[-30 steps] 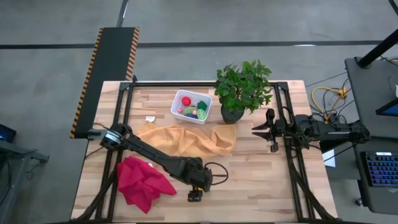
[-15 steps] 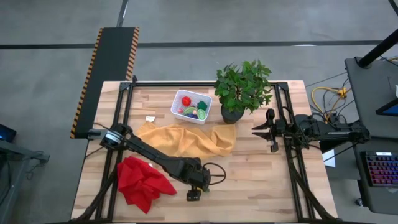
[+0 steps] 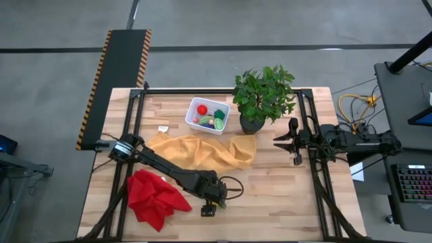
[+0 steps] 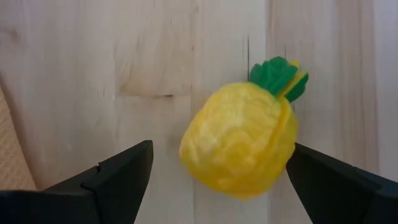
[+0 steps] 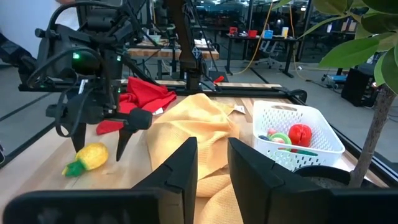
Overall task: Pick and placing Produce into tupperware
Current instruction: Put the yellow pineapple into the white bin
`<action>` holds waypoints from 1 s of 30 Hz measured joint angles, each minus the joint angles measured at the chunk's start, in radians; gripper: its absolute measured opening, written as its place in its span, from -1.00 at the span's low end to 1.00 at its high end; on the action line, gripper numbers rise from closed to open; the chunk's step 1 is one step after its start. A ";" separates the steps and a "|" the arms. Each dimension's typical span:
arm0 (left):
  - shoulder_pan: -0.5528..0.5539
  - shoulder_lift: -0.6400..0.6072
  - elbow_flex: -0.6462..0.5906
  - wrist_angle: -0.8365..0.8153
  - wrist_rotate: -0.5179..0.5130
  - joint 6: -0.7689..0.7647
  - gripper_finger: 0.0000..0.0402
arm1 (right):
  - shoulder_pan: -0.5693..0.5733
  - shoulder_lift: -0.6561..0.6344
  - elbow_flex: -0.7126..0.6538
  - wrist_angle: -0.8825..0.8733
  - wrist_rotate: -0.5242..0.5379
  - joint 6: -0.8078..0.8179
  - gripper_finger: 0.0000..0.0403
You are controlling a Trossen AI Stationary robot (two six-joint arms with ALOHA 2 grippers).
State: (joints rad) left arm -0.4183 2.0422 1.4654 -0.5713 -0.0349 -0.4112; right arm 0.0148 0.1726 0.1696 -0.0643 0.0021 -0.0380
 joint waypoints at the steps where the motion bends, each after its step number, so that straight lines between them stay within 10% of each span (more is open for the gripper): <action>1: 0.000 0.000 0.000 0.000 0.000 0.001 0.71 | 0.000 0.000 0.000 0.000 0.000 0.000 -0.60; 30: -0.009 0.000 0.009 0.042 -0.024 0.396 0.71 | 0.000 0.000 0.000 0.000 0.000 -0.019 -0.66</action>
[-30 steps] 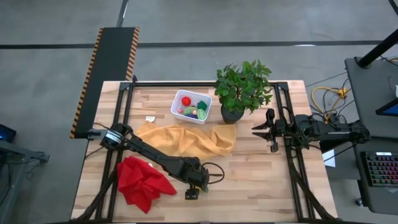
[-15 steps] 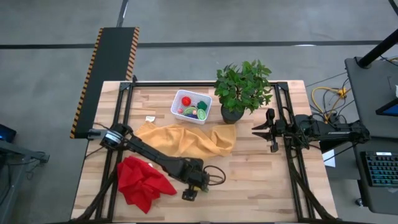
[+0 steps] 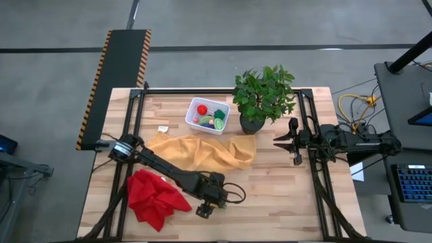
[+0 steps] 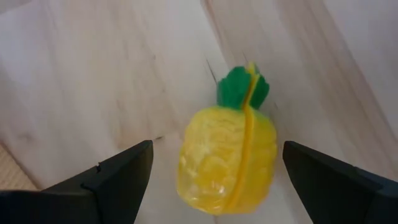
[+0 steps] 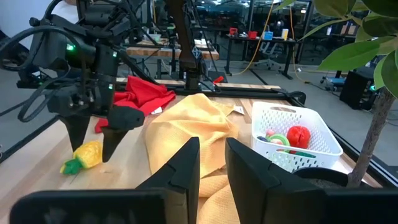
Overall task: Pick and placing Produce into tupperware
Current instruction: Put the yellow pineapple into the white bin
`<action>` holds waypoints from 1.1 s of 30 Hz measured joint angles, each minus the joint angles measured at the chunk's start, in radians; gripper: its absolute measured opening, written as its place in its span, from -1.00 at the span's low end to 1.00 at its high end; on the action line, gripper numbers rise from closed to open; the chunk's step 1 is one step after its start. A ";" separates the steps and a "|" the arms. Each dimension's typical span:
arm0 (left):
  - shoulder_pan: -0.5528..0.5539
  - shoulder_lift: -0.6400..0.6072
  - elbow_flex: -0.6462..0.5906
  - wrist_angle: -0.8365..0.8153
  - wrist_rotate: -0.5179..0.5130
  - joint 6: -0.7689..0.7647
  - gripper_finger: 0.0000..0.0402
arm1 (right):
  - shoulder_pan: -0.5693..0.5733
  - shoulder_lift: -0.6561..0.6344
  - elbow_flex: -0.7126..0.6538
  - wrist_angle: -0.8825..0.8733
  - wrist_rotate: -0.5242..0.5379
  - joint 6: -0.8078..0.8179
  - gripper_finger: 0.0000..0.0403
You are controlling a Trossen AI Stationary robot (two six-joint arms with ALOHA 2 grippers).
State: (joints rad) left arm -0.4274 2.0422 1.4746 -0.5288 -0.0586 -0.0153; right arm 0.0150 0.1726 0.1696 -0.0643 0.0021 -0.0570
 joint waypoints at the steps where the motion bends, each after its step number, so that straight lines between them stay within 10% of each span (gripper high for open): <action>1: 0.000 0.000 -0.001 0.000 0.000 0.000 0.71 | 0.000 0.000 0.000 0.000 0.000 0.000 -0.66; 33: 0.000 0.000 -0.009 -0.002 -0.003 0.003 0.07 | 0.000 0.000 0.000 -0.002 0.000 -0.004 -0.61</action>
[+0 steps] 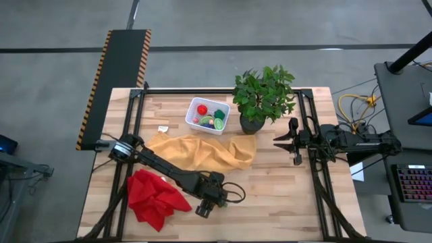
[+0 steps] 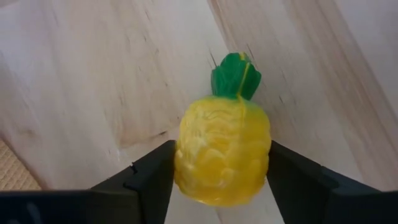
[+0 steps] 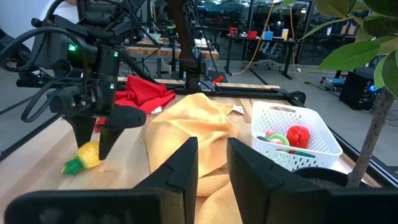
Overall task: Pick and placing Produce into tupperware
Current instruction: Put the yellow pineapple into the white bin
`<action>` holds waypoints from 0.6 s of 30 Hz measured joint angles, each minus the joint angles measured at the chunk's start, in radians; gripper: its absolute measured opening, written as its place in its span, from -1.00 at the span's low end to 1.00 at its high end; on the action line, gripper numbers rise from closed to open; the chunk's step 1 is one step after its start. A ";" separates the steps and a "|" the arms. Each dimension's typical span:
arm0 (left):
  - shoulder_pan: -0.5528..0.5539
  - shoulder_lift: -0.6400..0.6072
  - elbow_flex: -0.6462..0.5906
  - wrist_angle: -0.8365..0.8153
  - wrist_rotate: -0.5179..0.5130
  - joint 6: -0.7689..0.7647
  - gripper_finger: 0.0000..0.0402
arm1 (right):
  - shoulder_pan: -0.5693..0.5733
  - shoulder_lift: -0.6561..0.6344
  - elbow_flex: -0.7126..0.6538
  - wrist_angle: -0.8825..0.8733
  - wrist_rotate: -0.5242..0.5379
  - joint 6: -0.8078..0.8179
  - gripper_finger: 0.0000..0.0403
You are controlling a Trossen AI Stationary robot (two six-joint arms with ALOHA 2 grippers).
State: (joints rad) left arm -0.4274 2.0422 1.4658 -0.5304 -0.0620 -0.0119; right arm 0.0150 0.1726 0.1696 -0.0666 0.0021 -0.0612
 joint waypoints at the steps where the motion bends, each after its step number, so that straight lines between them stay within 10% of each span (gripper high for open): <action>1: 0.000 0.000 0.000 0.000 0.000 -0.001 0.04 | 0.000 0.000 0.000 0.000 0.000 0.000 -0.62; 18: 0.003 -0.050 0.030 -0.029 -0.105 -0.004 -0.08 | 0.000 0.000 0.000 -0.005 0.000 0.005 -0.61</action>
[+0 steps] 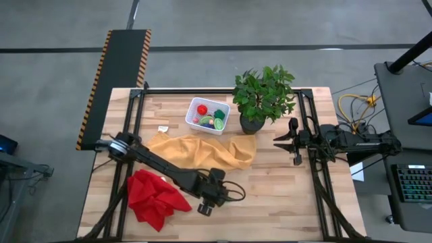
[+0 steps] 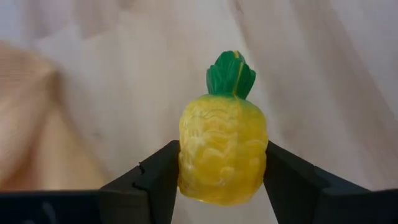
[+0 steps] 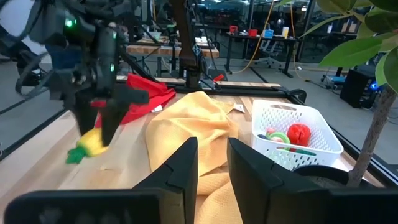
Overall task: Pick and placing Produce into tupperware
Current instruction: Put the yellow pineapple into the white bin
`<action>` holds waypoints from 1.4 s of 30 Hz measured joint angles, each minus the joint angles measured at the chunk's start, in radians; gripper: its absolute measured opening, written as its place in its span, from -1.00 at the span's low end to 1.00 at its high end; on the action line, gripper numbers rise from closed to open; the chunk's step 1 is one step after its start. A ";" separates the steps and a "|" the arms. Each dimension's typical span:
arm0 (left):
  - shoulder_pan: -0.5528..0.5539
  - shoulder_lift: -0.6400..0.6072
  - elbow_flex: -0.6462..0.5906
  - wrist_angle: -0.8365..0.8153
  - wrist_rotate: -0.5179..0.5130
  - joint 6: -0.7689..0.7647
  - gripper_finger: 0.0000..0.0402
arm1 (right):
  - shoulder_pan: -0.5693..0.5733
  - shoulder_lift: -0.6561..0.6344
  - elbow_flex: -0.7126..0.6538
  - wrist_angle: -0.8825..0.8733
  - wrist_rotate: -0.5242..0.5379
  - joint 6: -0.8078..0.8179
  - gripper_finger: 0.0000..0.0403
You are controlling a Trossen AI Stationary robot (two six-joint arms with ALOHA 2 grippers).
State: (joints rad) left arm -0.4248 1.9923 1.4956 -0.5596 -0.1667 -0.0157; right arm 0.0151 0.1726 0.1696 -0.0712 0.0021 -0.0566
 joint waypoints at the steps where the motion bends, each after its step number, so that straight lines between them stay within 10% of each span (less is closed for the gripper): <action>1: 0.003 -0.012 0.000 -0.018 -0.026 0.005 -0.08 | 0.000 0.000 0.000 -0.001 0.000 0.000 -0.61; 17: 0.255 -0.213 -0.030 -0.203 -0.262 0.092 -0.08 | 0.000 -0.001 0.000 0.000 0.000 0.000 -0.61; 42: 0.679 -0.179 -0.043 -0.208 -0.159 0.216 -0.08 | 0.000 0.000 0.000 -0.009 0.000 0.011 -0.61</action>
State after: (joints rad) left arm 0.2543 1.8130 1.4521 -0.7677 -0.3259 0.1998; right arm 0.0147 0.1728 0.1696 -0.0799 0.0021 -0.0456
